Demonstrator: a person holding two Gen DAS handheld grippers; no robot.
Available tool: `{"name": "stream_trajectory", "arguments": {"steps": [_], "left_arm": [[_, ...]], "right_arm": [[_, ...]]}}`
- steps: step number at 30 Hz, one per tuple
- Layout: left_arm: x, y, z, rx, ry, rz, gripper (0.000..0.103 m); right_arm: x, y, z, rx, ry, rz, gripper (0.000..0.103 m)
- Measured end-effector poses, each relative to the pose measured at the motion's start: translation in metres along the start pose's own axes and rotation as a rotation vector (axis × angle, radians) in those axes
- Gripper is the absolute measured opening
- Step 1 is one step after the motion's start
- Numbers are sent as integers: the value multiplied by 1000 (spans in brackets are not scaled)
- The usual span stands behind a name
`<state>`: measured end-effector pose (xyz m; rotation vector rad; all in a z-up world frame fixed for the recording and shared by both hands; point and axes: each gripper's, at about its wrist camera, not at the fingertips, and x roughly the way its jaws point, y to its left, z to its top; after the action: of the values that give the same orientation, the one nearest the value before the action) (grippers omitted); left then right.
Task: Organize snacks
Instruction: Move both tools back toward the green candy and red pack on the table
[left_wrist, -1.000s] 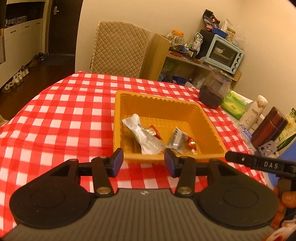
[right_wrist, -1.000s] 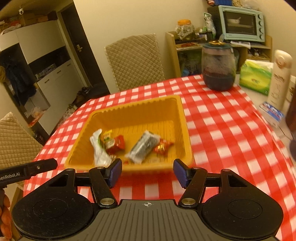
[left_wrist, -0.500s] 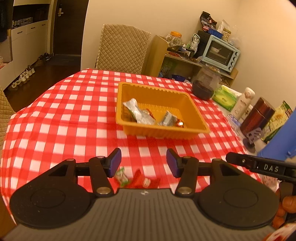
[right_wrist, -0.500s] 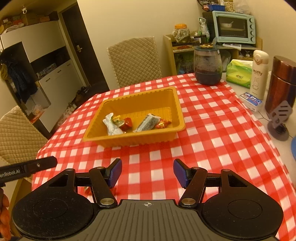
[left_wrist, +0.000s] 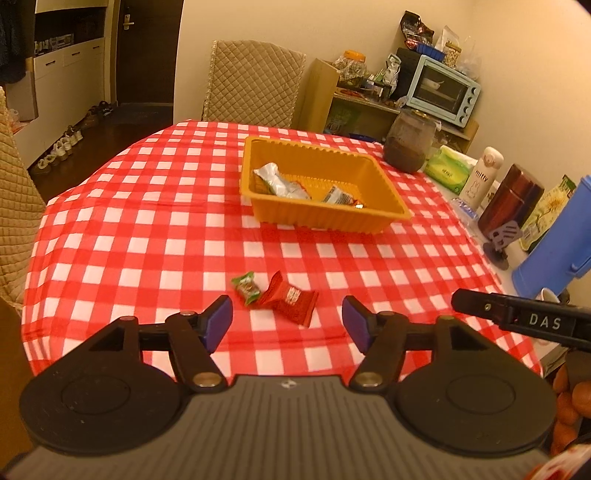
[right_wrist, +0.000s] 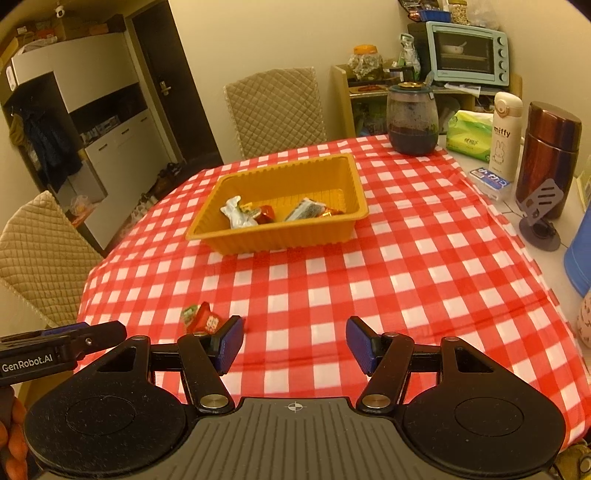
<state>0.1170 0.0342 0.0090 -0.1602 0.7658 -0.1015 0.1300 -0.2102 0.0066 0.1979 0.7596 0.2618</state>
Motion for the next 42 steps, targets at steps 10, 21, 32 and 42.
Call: {"name": "stream_trajectory", "arguments": {"steps": [10, 21, 32, 42], "left_arm": [[-8, 10, -15, 3, -3, 49, 86], [-7, 29, -17, -41, 25, 70, 97], [-4, 31, -17, 13, -19, 122, 97], [8, 43, -16, -4, -10, 125, 98]], "right_arm": [[-6, -6, -14, 10, 14, -11, 62], [-1, -3, -23, 2, 38, -9, 62], [8, 7, -27, -45, 53, -7, 62], [28, 15, -29, -95, 77, 16, 68]]}}
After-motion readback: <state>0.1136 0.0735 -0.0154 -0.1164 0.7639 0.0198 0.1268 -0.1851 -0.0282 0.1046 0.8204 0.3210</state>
